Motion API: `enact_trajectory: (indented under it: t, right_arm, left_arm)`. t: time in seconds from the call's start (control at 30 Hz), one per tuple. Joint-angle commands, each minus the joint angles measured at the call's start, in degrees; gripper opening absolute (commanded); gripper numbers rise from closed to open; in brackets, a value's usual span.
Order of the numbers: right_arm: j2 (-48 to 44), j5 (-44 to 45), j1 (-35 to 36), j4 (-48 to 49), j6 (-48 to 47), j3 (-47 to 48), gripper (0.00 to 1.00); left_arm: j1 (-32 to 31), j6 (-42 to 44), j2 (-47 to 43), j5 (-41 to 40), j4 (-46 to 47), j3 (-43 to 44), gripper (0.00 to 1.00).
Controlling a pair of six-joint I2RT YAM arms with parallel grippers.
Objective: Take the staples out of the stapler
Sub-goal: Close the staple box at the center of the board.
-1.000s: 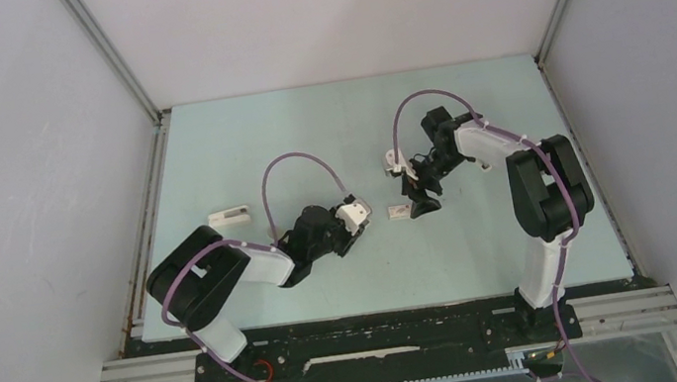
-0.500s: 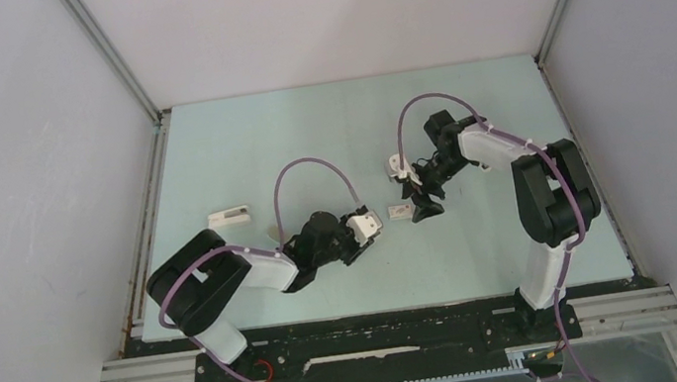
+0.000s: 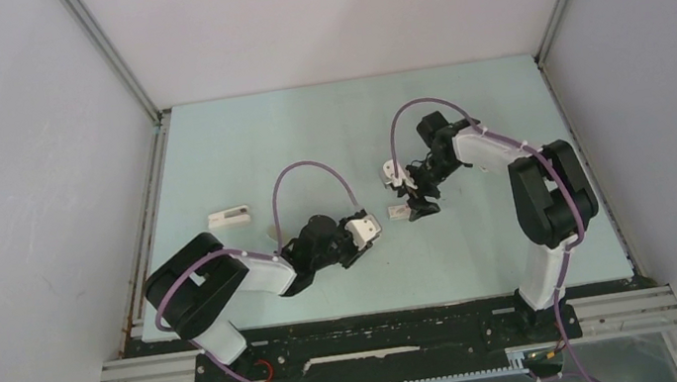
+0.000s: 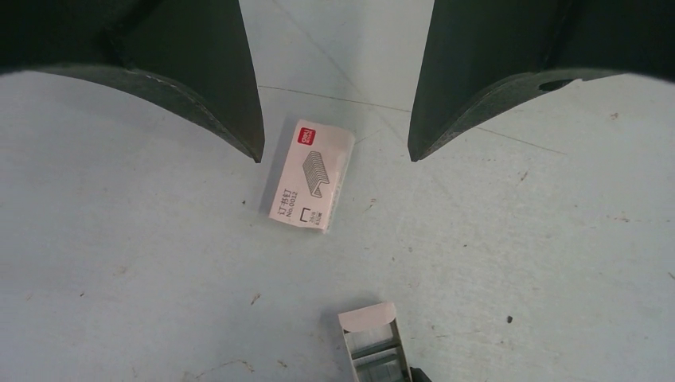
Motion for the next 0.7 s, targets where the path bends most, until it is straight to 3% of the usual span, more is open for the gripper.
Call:
enact_trajectory:
  t: [0.0, 0.4, 0.67]
  right_arm:
    - [0.19, 2.12, 1.35, 3.57, 0.24, -0.09, 0.76]
    - [2.08, 8.20, 4.12, 8.10, 5.41, -0.84, 0.74]
    - [3.22, 10.17, 5.08, 8.94, 7.15, -0.91, 0.66]
  left_arm:
    - [-0.53, 1.51, -1.49, -0.88, -0.57, -1.79, 0.40]
    - [-0.56, 0.63, -0.97, -1.16, 2.14, -3.12, 0.40]
    - [-0.56, -0.02, -0.44, -1.54, 4.12, -3.68, 0.41]
